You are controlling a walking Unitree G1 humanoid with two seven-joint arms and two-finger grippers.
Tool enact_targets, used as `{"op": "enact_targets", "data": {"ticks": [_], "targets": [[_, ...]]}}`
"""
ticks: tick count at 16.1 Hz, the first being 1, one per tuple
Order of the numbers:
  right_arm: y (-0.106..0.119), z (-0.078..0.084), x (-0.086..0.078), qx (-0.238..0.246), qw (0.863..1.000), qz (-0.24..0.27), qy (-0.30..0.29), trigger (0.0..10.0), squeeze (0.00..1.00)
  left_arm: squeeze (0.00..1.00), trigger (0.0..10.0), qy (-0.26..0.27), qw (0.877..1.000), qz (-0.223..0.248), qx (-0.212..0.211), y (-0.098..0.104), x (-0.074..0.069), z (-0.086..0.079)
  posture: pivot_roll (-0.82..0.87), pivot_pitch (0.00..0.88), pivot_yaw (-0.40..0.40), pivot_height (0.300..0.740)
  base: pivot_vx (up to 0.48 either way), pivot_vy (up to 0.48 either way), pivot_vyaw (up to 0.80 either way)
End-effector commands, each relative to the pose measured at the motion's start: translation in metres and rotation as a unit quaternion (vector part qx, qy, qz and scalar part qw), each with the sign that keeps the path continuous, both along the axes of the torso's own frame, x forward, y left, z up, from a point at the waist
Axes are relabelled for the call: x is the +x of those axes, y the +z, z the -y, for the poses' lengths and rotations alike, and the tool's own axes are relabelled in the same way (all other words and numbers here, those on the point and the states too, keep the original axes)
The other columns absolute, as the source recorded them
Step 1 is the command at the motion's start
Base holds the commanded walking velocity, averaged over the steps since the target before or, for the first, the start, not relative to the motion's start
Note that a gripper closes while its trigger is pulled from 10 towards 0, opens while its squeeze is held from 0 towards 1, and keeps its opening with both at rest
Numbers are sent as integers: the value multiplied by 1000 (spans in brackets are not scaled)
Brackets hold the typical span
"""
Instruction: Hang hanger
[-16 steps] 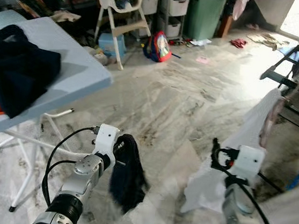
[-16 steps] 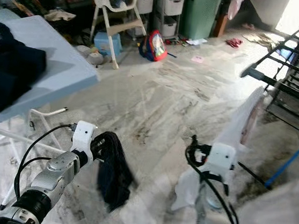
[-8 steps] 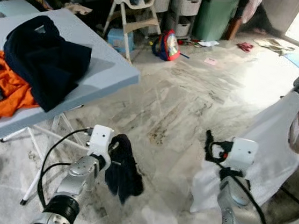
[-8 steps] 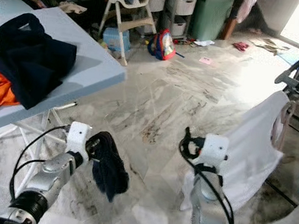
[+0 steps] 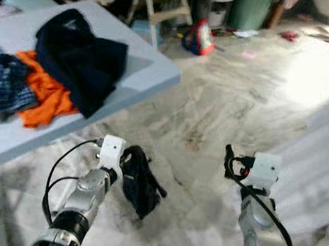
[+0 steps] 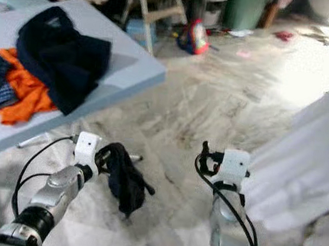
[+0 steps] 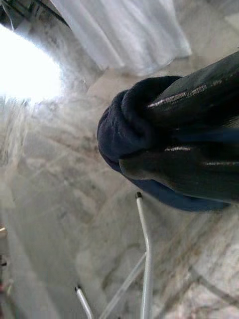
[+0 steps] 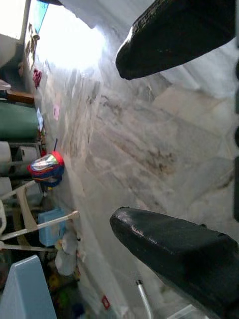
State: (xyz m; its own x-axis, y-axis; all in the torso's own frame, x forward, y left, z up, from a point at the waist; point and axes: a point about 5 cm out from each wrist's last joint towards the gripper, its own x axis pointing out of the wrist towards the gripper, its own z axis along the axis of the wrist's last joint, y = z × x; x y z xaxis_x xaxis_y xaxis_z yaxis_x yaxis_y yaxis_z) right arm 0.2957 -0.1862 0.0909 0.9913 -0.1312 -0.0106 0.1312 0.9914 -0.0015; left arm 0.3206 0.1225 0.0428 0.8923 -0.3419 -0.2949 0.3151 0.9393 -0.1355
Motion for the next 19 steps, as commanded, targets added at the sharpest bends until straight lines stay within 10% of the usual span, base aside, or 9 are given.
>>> {"op": "enact_targets", "data": {"ticks": [1, 19], "targets": [[0, 4, -3, -7, 1000, -5, -13, 10000, 0, 0, 10000, -13, 1000, 16, -4, 3, 0, 4, 23, 153, 24, 740, 0, 0, 0], [2, 5, -8, -8, 1000, -16, 3, 10000, 0, 0, 10000, -92, 992, 29, -79, 4, -12, 27, -6, 161, -8, 740, 143, 0, -645]]}}
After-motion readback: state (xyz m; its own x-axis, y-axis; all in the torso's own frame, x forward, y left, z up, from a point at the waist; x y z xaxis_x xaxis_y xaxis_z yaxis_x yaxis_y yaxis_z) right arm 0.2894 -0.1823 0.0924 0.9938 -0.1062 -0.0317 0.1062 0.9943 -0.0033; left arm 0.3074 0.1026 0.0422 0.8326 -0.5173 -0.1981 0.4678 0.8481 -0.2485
